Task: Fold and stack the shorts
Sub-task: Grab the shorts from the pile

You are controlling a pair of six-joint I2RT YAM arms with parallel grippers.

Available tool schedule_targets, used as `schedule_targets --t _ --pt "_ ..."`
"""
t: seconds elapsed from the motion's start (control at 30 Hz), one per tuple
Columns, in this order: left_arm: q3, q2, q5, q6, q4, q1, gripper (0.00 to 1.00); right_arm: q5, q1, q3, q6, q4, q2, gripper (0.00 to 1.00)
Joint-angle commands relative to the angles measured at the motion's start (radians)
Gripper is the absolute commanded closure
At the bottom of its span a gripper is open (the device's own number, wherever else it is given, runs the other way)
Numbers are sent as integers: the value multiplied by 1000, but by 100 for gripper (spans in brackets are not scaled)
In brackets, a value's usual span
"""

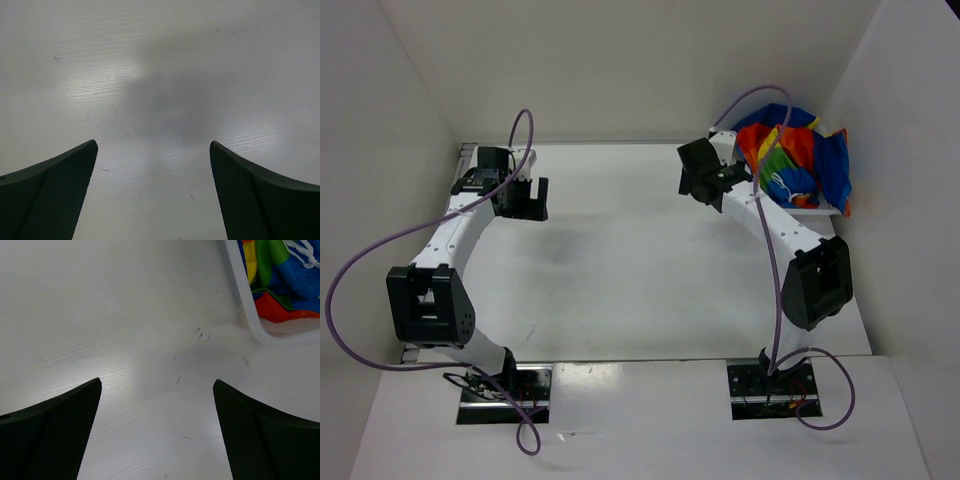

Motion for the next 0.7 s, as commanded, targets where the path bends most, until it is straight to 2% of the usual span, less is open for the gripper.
schedule_targets --t 0.0,0.07,0.13,0.17,0.2,0.27,0.43,0.53,0.67 --pt "16 10 45 3 -2 1 1 11 -49 -26 6 23 -76 4" --pt "28 10 62 3 -13 1 1 -113 -96 -86 6 163 -176 11" --pt "28 1 74 3 -23 1 1 -246 -229 -134 42 222 -219 18" --pt "28 -9 74 3 -36 1 1 -344 -285 -134 72 222 -219 16" --pt "28 -23 65 3 -36 1 1 -370 -385 -116 110 199 -198 14" --pt "16 -34 55 3 -45 1 1 -379 -459 -65 110 149 -165 11" --pt "-7 -46 74 3 -34 1 1 -399 -591 27 90 120 -63 13" --pt "-7 -46 85 3 -34 1 1 -410 -613 116 107 86 45 16" --pt "2 -36 94 3 -48 1 1 -347 -622 262 90 48 170 17"
